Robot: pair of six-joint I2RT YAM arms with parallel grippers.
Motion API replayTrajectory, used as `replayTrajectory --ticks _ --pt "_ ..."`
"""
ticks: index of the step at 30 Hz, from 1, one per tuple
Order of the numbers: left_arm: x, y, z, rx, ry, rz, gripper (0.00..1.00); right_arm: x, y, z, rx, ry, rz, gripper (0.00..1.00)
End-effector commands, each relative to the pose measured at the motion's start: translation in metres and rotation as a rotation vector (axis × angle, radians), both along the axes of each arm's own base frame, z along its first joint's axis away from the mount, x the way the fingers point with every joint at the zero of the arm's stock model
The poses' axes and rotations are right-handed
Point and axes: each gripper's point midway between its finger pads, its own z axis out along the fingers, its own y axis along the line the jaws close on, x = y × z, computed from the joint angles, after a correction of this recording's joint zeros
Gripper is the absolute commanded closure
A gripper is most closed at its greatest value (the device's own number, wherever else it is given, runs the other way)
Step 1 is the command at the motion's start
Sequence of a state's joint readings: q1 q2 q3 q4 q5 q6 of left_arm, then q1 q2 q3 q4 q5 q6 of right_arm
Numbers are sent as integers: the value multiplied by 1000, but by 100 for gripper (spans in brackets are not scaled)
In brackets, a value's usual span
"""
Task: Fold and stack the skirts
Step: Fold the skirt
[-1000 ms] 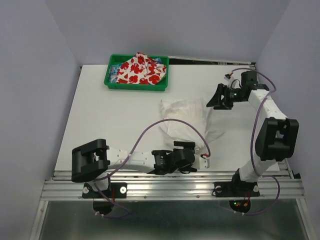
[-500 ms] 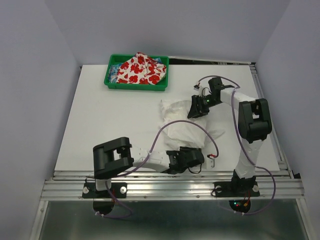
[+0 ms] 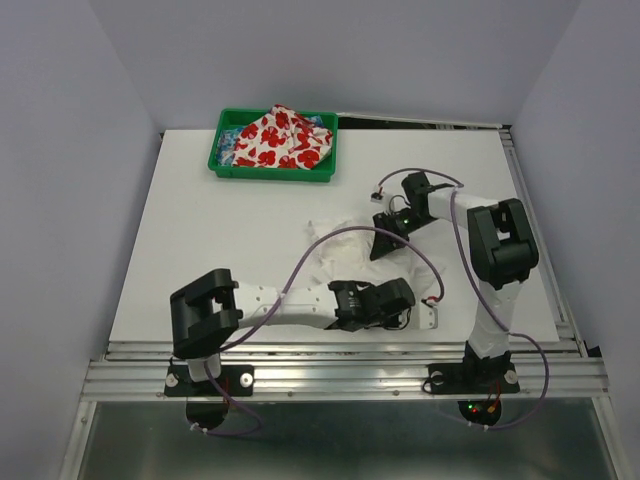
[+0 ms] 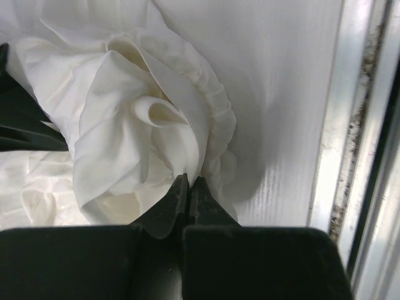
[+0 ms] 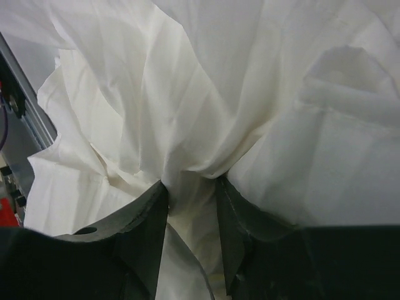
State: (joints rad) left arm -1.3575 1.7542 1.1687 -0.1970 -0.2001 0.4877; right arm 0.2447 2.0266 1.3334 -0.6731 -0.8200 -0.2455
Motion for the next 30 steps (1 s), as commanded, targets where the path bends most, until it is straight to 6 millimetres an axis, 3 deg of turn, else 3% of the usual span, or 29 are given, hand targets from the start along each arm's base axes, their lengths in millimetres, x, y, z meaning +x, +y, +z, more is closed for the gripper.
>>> replayTrajectory --ticks 1,5,8,11,12,16,17,19,20,21,22,24,25,30 --pt "-12 -5 51 -100 135 -27 100 -32 5 6 6 -6 99 61" --pt "-4 3 63 -106 244 -34 100 -57 7 13 18 16 159 65" --pt "1 7 67 -111 293 -53 100 -60 7 27 35 -6 186 65" --pt "-5 11 72 -137 403 -127 100 -41 11 51 41 -88 196 64" --pt "-2 13 77 -154 416 -128 100 -24 16 67 46 -148 195 62" --pt "-11 15 80 -161 444 -192 100 13 23 89 26 -234 170 58" --pt "-12 15 81 -162 448 -199 100 29 27 102 33 -282 160 56" --pt "-14 16 78 -159 460 -202 100 49 32 98 23 -297 139 55" --pt "-15 18 77 -155 462 -203 100 64 37 108 33 -337 128 55" --pt "-13 17 78 -161 452 -201 100 73 38 94 17 -318 120 55" --pt "-13 18 76 -157 453 -197 100 79 40 101 21 -344 114 55" --pt "-12 18 79 -165 447 -191 100 96 42 84 0 -335 99 57" --pt "-11 17 79 -166 442 -191 100 99 43 65 -11 -306 105 58" --pt "4 15 89 -190 418 -182 100 93 41 20 -24 -240 132 64"
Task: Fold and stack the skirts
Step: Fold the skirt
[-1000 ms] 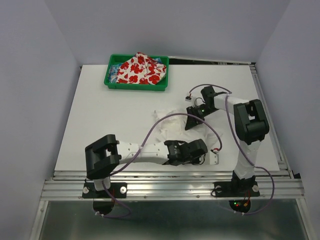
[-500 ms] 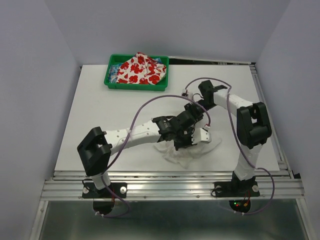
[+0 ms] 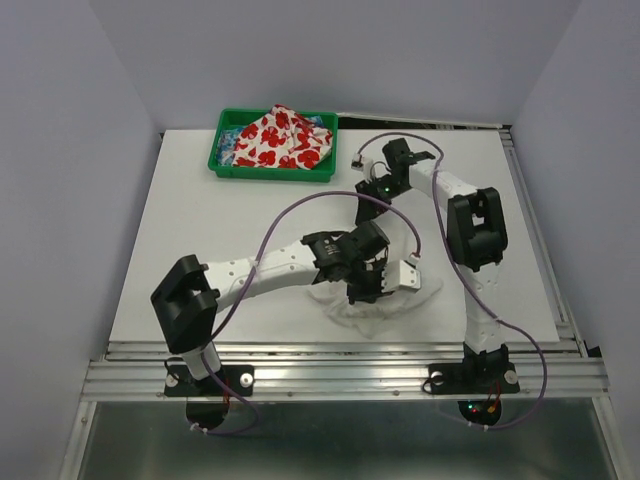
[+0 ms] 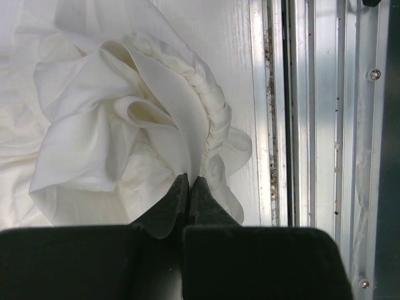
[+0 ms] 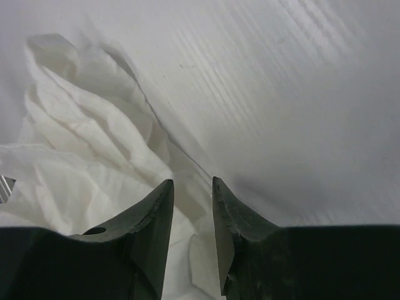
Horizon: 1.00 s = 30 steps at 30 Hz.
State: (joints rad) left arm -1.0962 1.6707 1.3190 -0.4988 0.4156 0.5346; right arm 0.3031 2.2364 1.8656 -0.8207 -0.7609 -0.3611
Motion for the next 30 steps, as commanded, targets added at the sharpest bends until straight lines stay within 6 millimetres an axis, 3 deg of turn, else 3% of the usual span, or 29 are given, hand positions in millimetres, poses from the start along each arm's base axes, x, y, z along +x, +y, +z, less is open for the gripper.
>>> replayTrajectory --ticks 1,6,8,12,17,30 --pt "12 -6 38 -92 -40 -17 100 -15 2 -33 -20 60 29 65" --pt "35 -5 43 -93 -40 3 100 -56 6 -52 14 144 120 72" --pt "52 -3 43 -90 -45 28 100 -76 7 -51 28 182 151 73" --pt "81 -1 47 -95 -79 54 100 -96 8 -46 52 206 188 75" --pt "112 7 31 -66 -91 82 100 -104 6 -45 55 223 192 77" --pt "156 40 -36 17 -91 207 100 -101 8 -40 64 229 187 78"
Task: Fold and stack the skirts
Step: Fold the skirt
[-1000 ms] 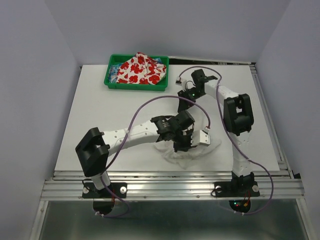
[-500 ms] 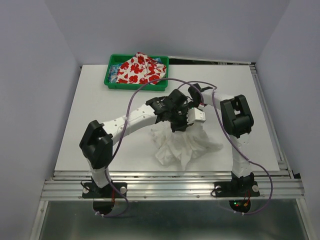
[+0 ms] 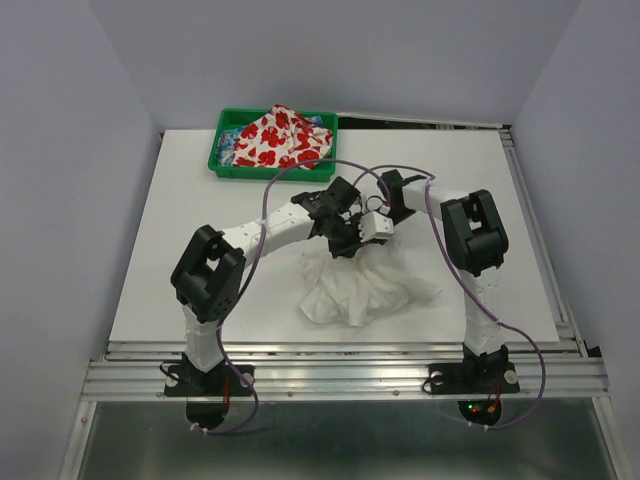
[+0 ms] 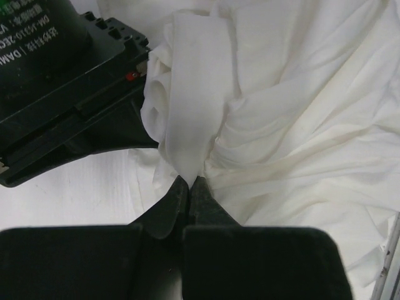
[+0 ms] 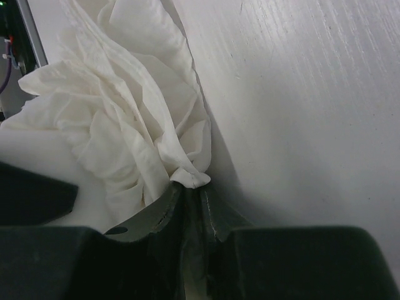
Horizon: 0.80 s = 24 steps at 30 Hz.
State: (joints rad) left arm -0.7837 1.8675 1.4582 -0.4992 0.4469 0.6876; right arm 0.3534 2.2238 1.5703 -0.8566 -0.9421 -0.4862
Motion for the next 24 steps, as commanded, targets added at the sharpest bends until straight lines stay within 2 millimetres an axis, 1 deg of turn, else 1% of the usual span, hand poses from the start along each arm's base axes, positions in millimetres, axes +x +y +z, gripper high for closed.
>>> replayTrajectory --ticks 1,6,10,11,17,18,19,21,22,23,24 --pt "22 6 -9 -8 -57 35 100 2 -1 9 -10 -30 18 78" --pt "34 6 -10 -17 -108 54 100 -1 -1 6 -6 -10 25 78" --pt "42 11 -18 -8 -141 79 100 -3 3 6 -2 -6 37 79" --pt "46 11 -18 -13 -159 86 100 -4 3 5 -3 -6 39 80" --pt "56 13 -35 14 -187 101 100 0 2 1 -19 -9 36 78" --pt "55 12 -39 21 -184 101 99 3 2 1 -27 -19 31 77" --pt "57 12 -40 23 -181 102 96 8 0 1 -54 -40 20 74" --pt "55 12 -48 34 -165 97 92 23 0 6 -82 -94 -3 69" --pt "54 13 -52 44 -155 96 89 32 -3 8 -122 -123 -27 65" --pt "53 13 -54 48 -153 94 88 49 -6 17 -130 -163 -56 62" --pt "53 14 -55 51 -149 94 87 58 -9 22 -140 -172 -88 59"
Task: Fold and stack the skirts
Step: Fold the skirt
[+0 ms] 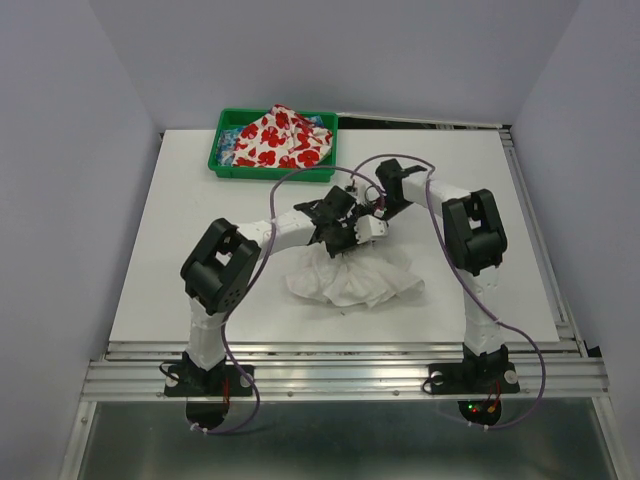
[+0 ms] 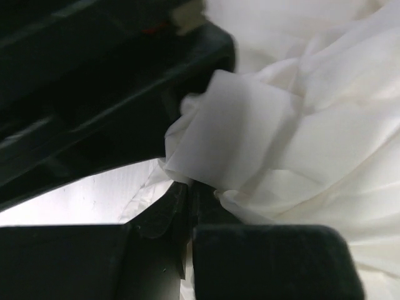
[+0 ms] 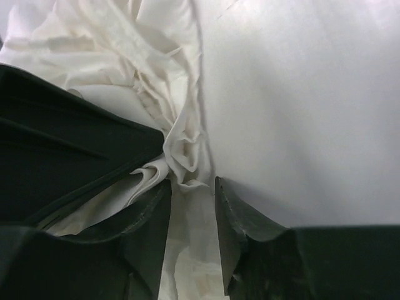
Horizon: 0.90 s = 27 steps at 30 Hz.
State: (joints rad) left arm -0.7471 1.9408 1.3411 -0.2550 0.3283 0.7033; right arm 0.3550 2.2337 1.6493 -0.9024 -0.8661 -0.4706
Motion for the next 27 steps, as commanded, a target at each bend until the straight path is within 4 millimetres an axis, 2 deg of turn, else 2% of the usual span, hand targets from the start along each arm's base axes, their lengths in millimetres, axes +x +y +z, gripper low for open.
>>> replayTrajectory --ticks 1,4,6,8,10,12,13,15,16,18,19,20,21,22,23,24,25,26,27 --pt "11 3 -7 20 -28 8 86 58 -17 21 -92 -158 -115 55" --pt "10 3 -10 24 -17 17 85 92 -33 43 -101 -220 -205 45" --pt "8 3 -12 26 0 26 79 110 -54 52 -126 -238 -285 41" --pt "11 1 -9 23 4 39 71 119 -73 62 -126 -243 -341 41" --pt "16 -3 -1 10 -6 52 66 118 -83 77 -108 -247 -375 41" --pt "20 -5 11 -4 -16 66 60 109 -96 80 -103 -224 -402 42" --pt "26 -7 25 -26 -28 85 57 99 -95 91 -85 -222 -402 42" --pt "35 -9 45 -52 -50 112 52 90 -100 103 -73 -223 -424 43" --pt "44 -14 64 -88 -69 135 47 84 -99 122 -53 -255 -428 43" --pt "50 -11 91 -113 -82 158 37 69 -95 136 -14 -244 -427 43" --pt "56 -13 111 -146 -98 181 31 64 -93 145 4 -239 -438 43" --pt "56 -12 130 -173 -114 192 19 58 -90 156 37 -239 -435 43" --pt "59 -6 140 -181 -118 212 8 50 -88 171 63 -242 -444 43" --pt "60 -4 153 -201 -127 227 1 44 -83 180 101 -233 -434 43" --pt "57 1 172 -239 -134 252 1 38 -80 186 128 -217 -434 43" --pt "55 4 179 -258 -127 267 1 31 -77 198 163 -223 -432 43" --pt "51 11 181 -275 -103 281 1 21 -73 195 187 -154 -447 43" --pt "42 15 198 -320 -93 280 1 12 -67 201 242 -113 -432 43" --pt "25 9 201 -378 -9 246 1 10 -64 204 276 -106 -426 43"
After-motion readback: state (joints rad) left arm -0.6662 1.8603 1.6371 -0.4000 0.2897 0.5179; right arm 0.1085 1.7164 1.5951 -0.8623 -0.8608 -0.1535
